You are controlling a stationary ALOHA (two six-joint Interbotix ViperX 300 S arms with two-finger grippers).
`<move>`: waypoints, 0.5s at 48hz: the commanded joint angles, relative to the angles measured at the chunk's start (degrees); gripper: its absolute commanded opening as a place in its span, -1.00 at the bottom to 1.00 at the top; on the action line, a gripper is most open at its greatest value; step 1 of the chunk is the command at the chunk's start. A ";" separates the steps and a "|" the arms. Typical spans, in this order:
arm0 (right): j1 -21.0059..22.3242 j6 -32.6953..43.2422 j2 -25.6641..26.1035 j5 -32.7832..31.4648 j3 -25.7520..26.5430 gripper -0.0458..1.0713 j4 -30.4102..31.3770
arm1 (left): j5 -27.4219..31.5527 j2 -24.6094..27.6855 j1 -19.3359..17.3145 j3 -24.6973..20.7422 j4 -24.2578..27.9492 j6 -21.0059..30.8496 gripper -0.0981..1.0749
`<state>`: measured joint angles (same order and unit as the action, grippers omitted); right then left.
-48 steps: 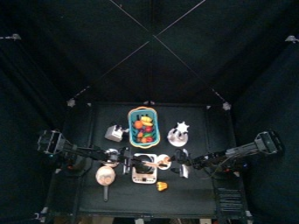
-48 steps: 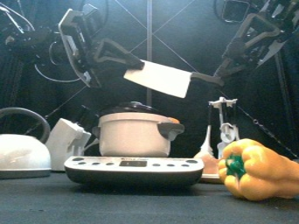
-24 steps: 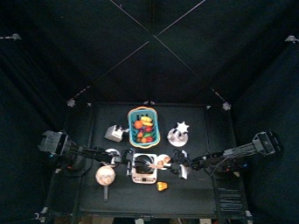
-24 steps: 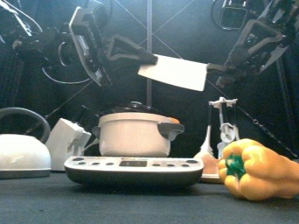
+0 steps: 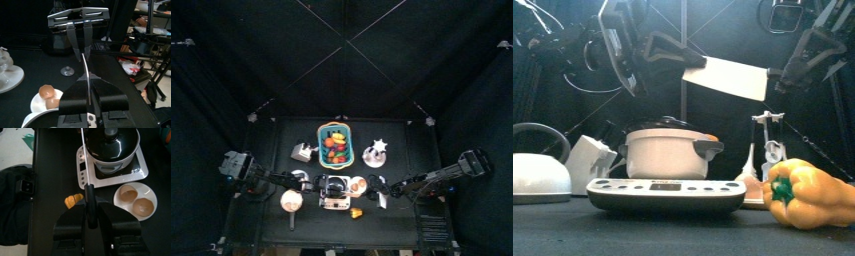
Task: Adjust grip on cleaver
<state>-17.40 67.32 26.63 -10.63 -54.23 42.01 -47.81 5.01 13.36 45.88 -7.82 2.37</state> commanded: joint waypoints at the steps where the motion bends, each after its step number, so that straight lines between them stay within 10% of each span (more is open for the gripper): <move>1: -0.09 -0.18 0.44 -0.18 0.26 0.00 -0.09 | -0.53 0.53 0.79 -1.14 0.09 -0.09 -0.20; 24: -0.44 0.26 0.44 -4.83 -0.53 0.00 -0.44 | -0.18 2.81 2.20 -2.90 0.35 -0.09 -0.20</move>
<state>-18.02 67.32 26.72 -14.50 -55.11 41.75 -47.81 8.17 14.15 44.03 -7.91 2.29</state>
